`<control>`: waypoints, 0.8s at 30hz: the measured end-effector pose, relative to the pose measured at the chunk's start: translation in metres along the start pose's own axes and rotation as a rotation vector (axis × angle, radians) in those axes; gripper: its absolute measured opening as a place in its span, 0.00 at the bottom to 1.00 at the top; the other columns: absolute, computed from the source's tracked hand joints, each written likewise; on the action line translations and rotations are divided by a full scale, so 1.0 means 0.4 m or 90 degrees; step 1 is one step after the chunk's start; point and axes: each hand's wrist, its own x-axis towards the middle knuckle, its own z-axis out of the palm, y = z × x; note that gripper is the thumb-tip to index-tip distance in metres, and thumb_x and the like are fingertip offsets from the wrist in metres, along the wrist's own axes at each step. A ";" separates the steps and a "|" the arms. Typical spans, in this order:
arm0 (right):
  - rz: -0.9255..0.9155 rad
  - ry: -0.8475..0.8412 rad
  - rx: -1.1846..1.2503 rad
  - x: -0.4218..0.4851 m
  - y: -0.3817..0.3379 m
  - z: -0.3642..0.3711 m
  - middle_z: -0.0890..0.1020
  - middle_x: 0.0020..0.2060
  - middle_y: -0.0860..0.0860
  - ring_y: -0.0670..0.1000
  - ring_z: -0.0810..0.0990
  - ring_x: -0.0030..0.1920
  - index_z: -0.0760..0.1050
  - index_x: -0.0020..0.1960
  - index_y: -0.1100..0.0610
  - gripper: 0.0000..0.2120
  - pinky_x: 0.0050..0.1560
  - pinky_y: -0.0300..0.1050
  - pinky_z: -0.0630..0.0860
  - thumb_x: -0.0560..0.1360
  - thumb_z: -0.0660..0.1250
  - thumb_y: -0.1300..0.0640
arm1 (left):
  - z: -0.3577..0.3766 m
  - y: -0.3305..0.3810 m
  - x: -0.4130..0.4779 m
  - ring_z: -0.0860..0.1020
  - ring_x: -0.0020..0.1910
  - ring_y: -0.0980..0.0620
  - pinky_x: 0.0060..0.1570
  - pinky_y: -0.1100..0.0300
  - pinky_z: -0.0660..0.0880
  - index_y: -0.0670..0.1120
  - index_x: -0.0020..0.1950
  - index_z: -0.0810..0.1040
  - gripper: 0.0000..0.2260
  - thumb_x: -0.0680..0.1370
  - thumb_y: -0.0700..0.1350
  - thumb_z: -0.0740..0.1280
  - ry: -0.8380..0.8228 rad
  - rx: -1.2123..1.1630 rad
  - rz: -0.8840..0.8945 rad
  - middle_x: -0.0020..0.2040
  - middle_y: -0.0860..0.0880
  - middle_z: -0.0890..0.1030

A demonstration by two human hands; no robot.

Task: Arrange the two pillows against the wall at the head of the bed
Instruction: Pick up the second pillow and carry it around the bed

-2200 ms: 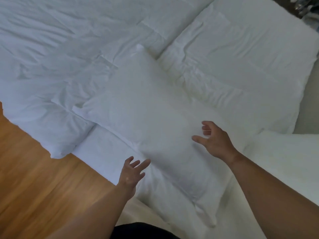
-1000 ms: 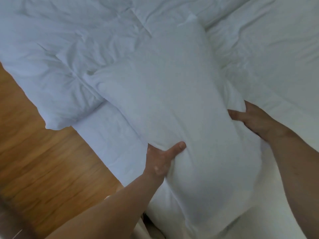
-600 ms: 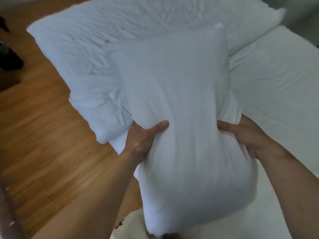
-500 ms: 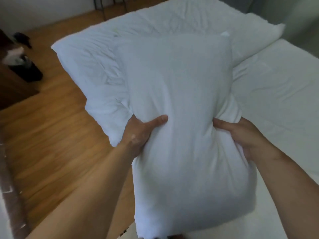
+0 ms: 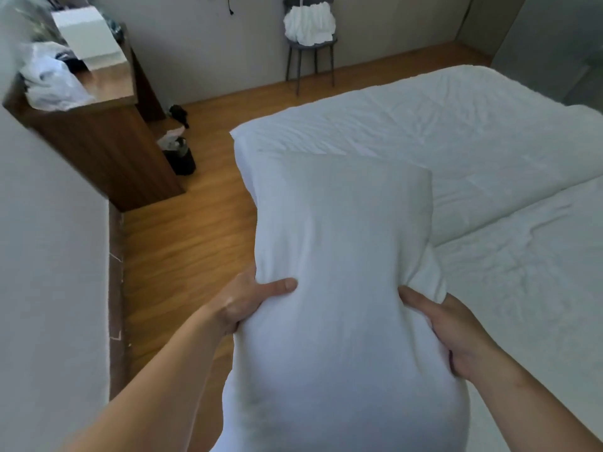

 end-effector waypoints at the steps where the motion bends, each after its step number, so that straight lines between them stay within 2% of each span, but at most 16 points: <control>1: -0.005 -0.008 -0.008 0.015 -0.005 0.042 0.90 0.45 0.50 0.50 0.89 0.42 0.82 0.59 0.54 0.18 0.45 0.48 0.80 0.71 0.78 0.53 | -0.043 -0.008 0.001 0.86 0.58 0.47 0.65 0.42 0.77 0.55 0.67 0.79 0.34 0.64 0.57 0.83 0.004 -0.001 0.003 0.60 0.52 0.87; 4: -0.017 -0.044 -0.033 0.070 -0.024 0.178 0.90 0.46 0.48 0.49 0.89 0.43 0.81 0.61 0.53 0.24 0.45 0.48 0.79 0.66 0.80 0.51 | -0.186 -0.021 0.025 0.85 0.60 0.49 0.66 0.44 0.77 0.57 0.70 0.76 0.36 0.64 0.57 0.83 0.026 0.012 0.015 0.61 0.54 0.86; 6: -0.030 -0.069 -0.048 0.113 -0.043 0.273 0.89 0.48 0.48 0.49 0.89 0.45 0.81 0.61 0.51 0.38 0.47 0.48 0.79 0.54 0.86 0.43 | -0.281 -0.024 0.048 0.85 0.60 0.49 0.65 0.43 0.78 0.57 0.71 0.75 0.40 0.62 0.59 0.84 0.057 0.005 0.024 0.61 0.55 0.86; 8: -0.049 -0.069 -0.067 0.162 -0.065 0.363 0.89 0.49 0.47 0.49 0.89 0.47 0.81 0.59 0.49 0.48 0.48 0.48 0.79 0.42 0.85 0.36 | -0.366 -0.017 0.071 0.85 0.58 0.51 0.64 0.45 0.79 0.57 0.71 0.75 0.41 0.60 0.59 0.85 0.103 -0.004 0.029 0.60 0.56 0.86; 10: -0.070 -0.082 -0.081 0.212 -0.095 0.450 0.89 0.49 0.46 0.47 0.88 0.47 0.80 0.60 0.49 0.45 0.48 0.48 0.79 0.46 0.85 0.38 | -0.441 -0.004 0.096 0.86 0.56 0.54 0.60 0.50 0.81 0.59 0.70 0.75 0.40 0.60 0.58 0.85 0.147 -0.009 0.038 0.58 0.58 0.87; 12: -0.085 -0.095 -0.089 0.263 -0.133 0.526 0.89 0.48 0.43 0.44 0.88 0.45 0.79 0.60 0.47 0.35 0.48 0.45 0.79 0.54 0.83 0.45 | -0.506 0.015 0.126 0.86 0.52 0.58 0.51 0.58 0.82 0.59 0.68 0.74 0.38 0.61 0.57 0.85 0.192 -0.019 0.044 0.56 0.59 0.86; 16: -0.103 -0.121 -0.100 0.382 -0.212 0.653 0.88 0.47 0.38 0.41 0.87 0.45 0.79 0.59 0.45 0.29 0.47 0.42 0.78 0.59 0.82 0.50 | -0.619 0.067 0.202 0.84 0.53 0.56 0.42 0.64 0.78 0.56 0.68 0.73 0.38 0.62 0.54 0.85 0.256 -0.036 0.053 0.56 0.56 0.85; 21: -0.125 -0.155 -0.093 0.570 -0.303 0.798 0.88 0.44 0.36 0.38 0.86 0.44 0.78 0.58 0.45 0.24 0.39 0.31 0.78 0.67 0.81 0.60 | -0.769 0.159 0.331 0.83 0.52 0.55 0.43 0.62 0.78 0.54 0.69 0.73 0.40 0.61 0.56 0.85 0.316 -0.006 0.055 0.57 0.56 0.84; 22: -0.126 -0.164 -0.095 0.613 -0.325 0.828 0.88 0.44 0.36 0.38 0.86 0.44 0.79 0.58 0.45 0.24 0.39 0.30 0.78 0.67 0.81 0.60 | -0.800 0.183 0.362 0.83 0.53 0.53 0.45 0.60 0.79 0.54 0.70 0.73 0.43 0.59 0.58 0.85 0.329 -0.002 0.054 0.57 0.55 0.84; 24: -0.129 -0.182 -0.110 0.704 -0.379 0.890 0.88 0.45 0.37 0.39 0.87 0.45 0.79 0.60 0.47 0.25 0.43 0.36 0.79 0.66 0.82 0.59 | -0.861 0.233 0.425 0.83 0.56 0.51 0.53 0.53 0.81 0.54 0.71 0.72 0.48 0.53 0.63 0.84 0.354 0.003 0.050 0.59 0.54 0.84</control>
